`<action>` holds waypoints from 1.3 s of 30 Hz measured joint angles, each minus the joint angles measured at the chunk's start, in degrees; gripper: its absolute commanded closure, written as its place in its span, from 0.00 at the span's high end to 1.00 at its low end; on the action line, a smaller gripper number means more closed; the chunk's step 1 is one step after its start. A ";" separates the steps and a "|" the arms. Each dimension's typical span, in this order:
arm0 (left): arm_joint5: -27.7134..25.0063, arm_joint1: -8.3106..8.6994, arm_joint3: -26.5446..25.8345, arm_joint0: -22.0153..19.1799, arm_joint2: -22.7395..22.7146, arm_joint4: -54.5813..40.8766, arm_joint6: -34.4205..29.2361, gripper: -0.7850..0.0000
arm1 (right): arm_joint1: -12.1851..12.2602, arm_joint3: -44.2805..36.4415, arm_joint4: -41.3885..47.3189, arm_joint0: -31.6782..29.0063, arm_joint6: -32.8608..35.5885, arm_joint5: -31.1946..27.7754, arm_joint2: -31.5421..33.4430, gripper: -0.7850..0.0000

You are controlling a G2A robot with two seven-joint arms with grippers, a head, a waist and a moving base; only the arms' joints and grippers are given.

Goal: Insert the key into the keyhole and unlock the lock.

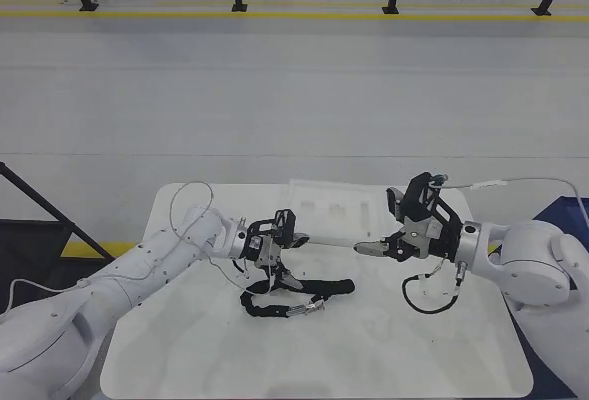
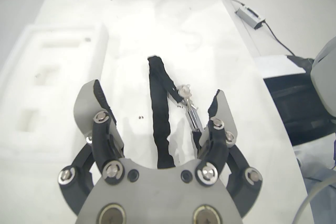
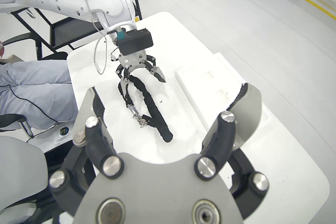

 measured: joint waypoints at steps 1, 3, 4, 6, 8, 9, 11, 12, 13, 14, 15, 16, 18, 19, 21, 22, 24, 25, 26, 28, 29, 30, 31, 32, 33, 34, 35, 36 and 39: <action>0.00 0.48 -0.34 -1.21 0.00 -1.20 0.60 1.00 | -0.17 1.43 0.43 1.36 -0.04 -1.49 -0.63 1.00; 0.00 1.22 -0.76 -3.09 0.00 -3.00 1.28 1.00 | -0.47 3.88 0.88 3.67 -0.17 -3.60 -1.77 1.00; 0.00 1.73 -1.10 -4.35 0.00 -3.99 1.25 1.00 | -0.72 5.71 1.14 5.31 -0.30 -4.86 -2.61 1.00; 0.00 2.47 -1.51 -6.21 0.00 -5.27 0.46 1.00 | -1.12 8.61 1.85 7.88 -0.52 -6.88 -4.00 1.00; 0.00 3.28 -1.70 -8.54 0.00 -6.41 -1.68 1.00 | -1.59 12.02 2.77 11.09 -0.18 -9.36 -5.58 1.00; 0.00 3.66 -1.83 -9.75 0.00 -7.76 -2.79 1.00 | -1.82 13.71 3.04 12.90 0.42 -10.49 -6.44 1.00; 0.00 4.17 -2.00 -11.60 0.00 -10.37 -4.47 1.00 | -2.13 15.92 3.58 15.51 1.37 -11.71 -7.46 1.00; 0.00 4.39 -2.13 -12.50 0.00 -11.91 -5.08 1.00 | -2.27 16.95 3.87 16.74 1.75 -12.14 -7.82 1.00; 0.00 4.66 -2.19 -13.70 0.00 -13.96 -5.89 1.00 | -2.43 18.25 4.24 18.31 2.22 -12.64 -8.21 1.00; 0.00 4.86 -2.22 -14.55 0.00 -15.52 -6.48 1.00 | -2.53 19.16 4.51 19.43 2.55 -12.97 -8.43 1.00; 0.00 5.02 -2.29 -15.35 0.00 -17.13 -6.99 1.00 | -2.62 20.02 4.74 20.49 2.84 -13.30 -8.59 1.00; 0.00 5.22 -2.43 -16.31 0.00 -19.15 -7.87 1.00 | -2.72 21.09 5.05 21.81 3.11 -13.71 -8.72 1.00; 0.00 5.47 -2.59 -17.56 0.00 -21.96 -9.89 1.00 | -2.85 22.45 5.59 23.53 3.42 -14.27 -8.88 1.00; 0.00 5.60 -2.74 -18.23 0.00 -23.65 -12.02 1.00 | -2.92 23.16 5.98 24.50 3.68 -14.57 -9.04 1.00; 0.00 5.68 -2.89 -19.11 0.00 -26.11 -16.37 1.00 | -3.04 23.93 6.40 25.75 4.28 -14.97 -9.46 1.00; 0.00 5.67 -3.04 -19.73 0.00 -28.21 -19.50 1.00 | -3.10 24.40 6.65 26.51 4.76 -15.19 -9.78 1.00; 0.00 5.64 -3.23 -20.66 0.00 -31.78 -23.56 1.00 | -3.19 25.13 7.13 27.46 5.09 -15.42 -10.05 1.00; 0.00 5.61 -3.22 -21.15 0.00 -33.93 -25.73 1.00 | -3.22 25.60 7.38 27.89 5.16 -15.58 -10.16 1.00; 0.00 5.61 -3.20 -21.32 0.00 -34.99 -26.83 1.00 | -3.23 25.77 7.45 28.02 5.17 -15.63 -10.19 1.00; 0.00 5.60 -3.17 -21.34 0.00 -34.90 -26.79 1.00 | -3.24 25.81 7.47 28.03 5.17 -15.65 -10.20 1.00; 0.00 5.60 -3.17 -21.32 0.00 -34.68 -26.53 1.00 | -3.24 25.79 7.46 28.02 5.17 -15.65 -10.20 1.00; 0.00 5.60 -3.17 -21.31 0.00 -34.59 -26.41 1.00 | -3.23 25.78 7.46 28.01 5.17 -15.64 -10.19 1.00; 0.00 5.60 -3.17 -21.31 0.00 -34.56 -26.38 1.00 | -3.23 25.78 7.45 28.00 5.17 -15.64 -10.19 1.00; 0.00 5.60 -3.18 -21.31 0.00 -34.56 -26.38 1.00 | -3.23 25.77 7.45 28.00 5.17 -15.63 -10.19 1.00; 0.00 5.60 -3.18 -21.30 0.00 -34.56 -26.38 1.00 | -3.23 25.77 7.44 28.00 5.17 -15.63 -10.19 1.00; 0.00 5.60 -3.18 -21.30 0.00 -34.57 -26.39 1.00 | -3.23 25.77 7.44 28.00 5.17 -15.63 -10.19 1.00; 0.00 5.60 -3.18 -21.30 0.00 -34.58 -26.40 1.00 | -3.23 25.77 7.44 28.00 5.17 -15.63 -10.19 1.00; 0.00 5.60 -3.18 -21.30 0.00 -34.58 -26.40 1.00 | -3.23 25.77 7.44 28.00 5.17 -15.63 -10.19 1.00; 0.00 5.60 -3.18 -21.31 0.00 -34.58 -26.41 1.00 | -3.23 25.77 7.44 28.00 5.17 -15.63 -10.19 1.00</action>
